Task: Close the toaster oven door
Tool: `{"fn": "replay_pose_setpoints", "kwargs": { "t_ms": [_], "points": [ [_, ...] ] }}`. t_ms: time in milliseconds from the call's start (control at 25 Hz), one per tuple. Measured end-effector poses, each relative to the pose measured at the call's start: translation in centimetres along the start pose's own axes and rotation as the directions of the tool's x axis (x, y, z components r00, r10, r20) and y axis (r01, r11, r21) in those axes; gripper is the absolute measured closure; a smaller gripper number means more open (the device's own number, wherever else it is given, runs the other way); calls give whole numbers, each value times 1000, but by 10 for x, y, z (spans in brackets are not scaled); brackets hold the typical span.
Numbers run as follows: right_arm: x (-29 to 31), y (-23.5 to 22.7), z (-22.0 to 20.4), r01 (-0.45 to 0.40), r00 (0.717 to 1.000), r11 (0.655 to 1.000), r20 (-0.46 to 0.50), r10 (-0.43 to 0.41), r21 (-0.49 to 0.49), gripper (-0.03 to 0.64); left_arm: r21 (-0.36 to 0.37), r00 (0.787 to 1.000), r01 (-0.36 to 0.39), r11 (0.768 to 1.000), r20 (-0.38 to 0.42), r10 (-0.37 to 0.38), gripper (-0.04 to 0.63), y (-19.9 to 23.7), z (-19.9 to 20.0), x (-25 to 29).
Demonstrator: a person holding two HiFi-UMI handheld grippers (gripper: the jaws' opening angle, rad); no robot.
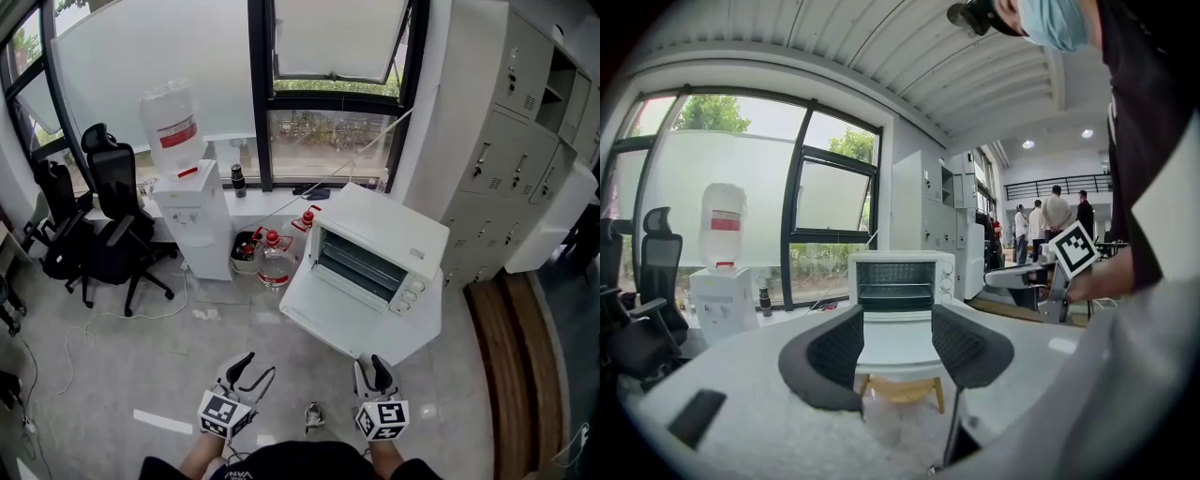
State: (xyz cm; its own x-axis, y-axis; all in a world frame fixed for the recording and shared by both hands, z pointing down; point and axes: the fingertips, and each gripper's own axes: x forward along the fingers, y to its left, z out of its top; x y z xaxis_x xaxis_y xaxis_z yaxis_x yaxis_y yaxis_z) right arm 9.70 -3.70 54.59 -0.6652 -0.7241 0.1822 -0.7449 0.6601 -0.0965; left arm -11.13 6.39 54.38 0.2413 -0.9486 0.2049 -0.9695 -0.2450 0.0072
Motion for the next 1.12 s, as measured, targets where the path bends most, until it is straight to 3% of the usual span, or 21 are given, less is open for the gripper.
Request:
{"fn": "replay_pose_setpoints", "kwargs": {
  "t_ms": [240,640,920,1120],
  "points": [
    [34,-33,8,-4,1000,1000,-9,4,2,462,24,999,-3,1000,32,2,376,14,20,47],
    [77,-85,17,1,1000,1000,-26,-1,-11,442,24,1000,-8,1000,19,8,374,29,31,124],
    [96,-98,7,71,996,997,-55,-72,-18,424,53,1000,27,998,-12,-26,374,55,23,159],
    [99,-98,-11,175,981,985,-88,-175,-12,398,79,994,104,991,-53,-100,376,79,12,185]
  ]
}}
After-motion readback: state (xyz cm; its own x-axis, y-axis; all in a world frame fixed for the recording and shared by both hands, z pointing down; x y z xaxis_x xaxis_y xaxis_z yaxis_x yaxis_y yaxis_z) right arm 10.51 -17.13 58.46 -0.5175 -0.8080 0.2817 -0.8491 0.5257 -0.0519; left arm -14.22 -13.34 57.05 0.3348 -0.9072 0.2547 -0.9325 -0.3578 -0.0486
